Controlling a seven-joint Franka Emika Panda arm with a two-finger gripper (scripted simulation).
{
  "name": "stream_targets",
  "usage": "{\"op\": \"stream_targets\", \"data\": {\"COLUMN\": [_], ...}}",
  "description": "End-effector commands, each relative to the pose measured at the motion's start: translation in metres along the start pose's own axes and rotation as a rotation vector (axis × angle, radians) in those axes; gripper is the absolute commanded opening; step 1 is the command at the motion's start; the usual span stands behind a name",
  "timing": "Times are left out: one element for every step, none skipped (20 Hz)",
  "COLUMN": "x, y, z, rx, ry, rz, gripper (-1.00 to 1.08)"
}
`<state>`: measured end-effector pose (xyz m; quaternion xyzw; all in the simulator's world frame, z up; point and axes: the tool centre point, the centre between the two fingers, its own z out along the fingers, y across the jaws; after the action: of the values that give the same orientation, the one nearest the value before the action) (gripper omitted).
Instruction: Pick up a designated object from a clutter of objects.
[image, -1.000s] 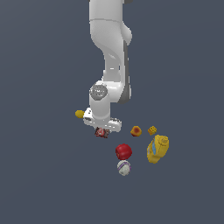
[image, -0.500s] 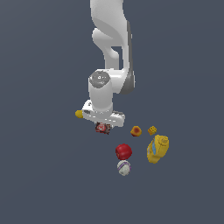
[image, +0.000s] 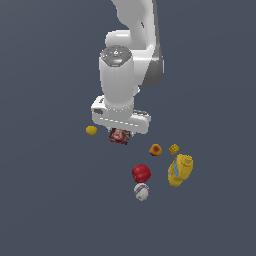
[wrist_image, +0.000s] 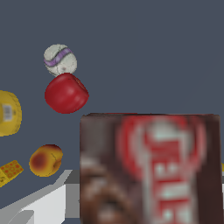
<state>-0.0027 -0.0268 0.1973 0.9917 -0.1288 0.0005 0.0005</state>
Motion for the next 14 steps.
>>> {"op": "stream_targets", "data": {"x": [0.002, 0.003, 0.005, 0.006, 0.007, 0.008, 0.009, 0.011, 0.012, 0.013, 0.015, 0.016, 0.017, 0.019], "y": [-0.004, -0.006, -0.008, -0.01, -0.012, -0.014, -0.015, -0.017, -0.019, -0.021, -0.023, -0.025, -0.027, -0.029], "z": [-0.026, -0.036, -0.046, -0.056, -0.066, -0.076, -0.086, -0.096, -0.106, -0.116, -0.126, -0.136, -0.145, -0.154], "rx": [-0.001, -0.001, -0.001, -0.001, -0.001, -0.001, -0.001, -0.001, -0.001, -0.001, -0.001, -0.001, 0.0, 0.0], "ry": [-0.001, -0.001, -0.001, -0.001, -0.001, -0.001, -0.001, -0.001, -0.001, -0.001, -0.001, -0.001, -0.001, -0.001], "rz": [0.0, 0.0, 0.0, 0.0, 0.0, 0.0, 0.0, 0.0, 0.0, 0.0, 0.0, 0.0, 0.0, 0.0], "gripper": [-1.0, -1.0, -1.0, -1.0, -1.0, -1.0, -1.0, -1.0, -1.0, -1.0, -1.0, -1.0, -1.0, -1.0]}}
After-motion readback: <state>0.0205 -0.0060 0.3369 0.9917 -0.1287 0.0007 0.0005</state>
